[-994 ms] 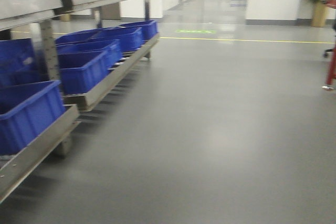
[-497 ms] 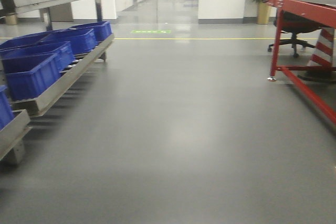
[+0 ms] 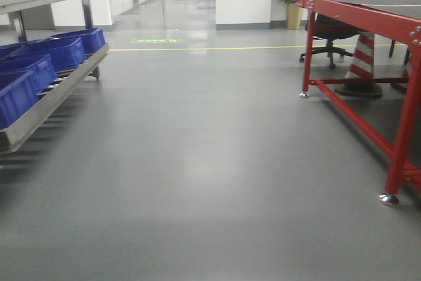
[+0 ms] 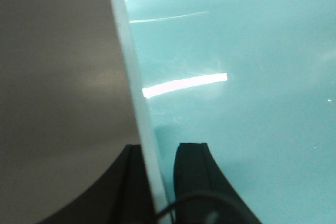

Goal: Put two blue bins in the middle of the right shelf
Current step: 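Drive along the aisle past the red workbench carrying the bin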

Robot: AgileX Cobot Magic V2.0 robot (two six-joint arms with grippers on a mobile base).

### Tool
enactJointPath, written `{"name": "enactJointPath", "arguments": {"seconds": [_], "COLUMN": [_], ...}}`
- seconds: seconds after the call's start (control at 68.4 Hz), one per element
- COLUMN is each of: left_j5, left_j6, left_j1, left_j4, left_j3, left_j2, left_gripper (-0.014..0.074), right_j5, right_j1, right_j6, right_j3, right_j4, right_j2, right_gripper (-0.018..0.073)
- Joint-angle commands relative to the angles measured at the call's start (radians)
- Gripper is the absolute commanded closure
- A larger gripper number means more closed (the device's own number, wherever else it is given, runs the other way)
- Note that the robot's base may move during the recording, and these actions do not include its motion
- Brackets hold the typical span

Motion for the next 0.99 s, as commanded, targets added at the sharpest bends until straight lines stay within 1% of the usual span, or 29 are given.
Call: {"name": "enactJointPath", "arguments": {"seconds": [0.0, 0.979], "left_j5": [-0.022, -0.022], "left_j6": [0.016, 0.016], "left_j1": [0.000, 0.000], "left_j4": [-0.004, -0.004], "left_j3": [-0.010, -0.010], "left_j2": [-0.018, -0.018], "left_gripper": [0.0707, 0.0707], "right_j5": [-0.043, -0.043], "right_j1": [-0.003, -0.003], "right_j6": [-0.015, -0.015], "right_j3": [-0.011, -0.011], "right_j4": [-0.006, -0.006], "right_j2": [-0.013, -0.013], "right_gripper": [0.0711, 0.0711]}}
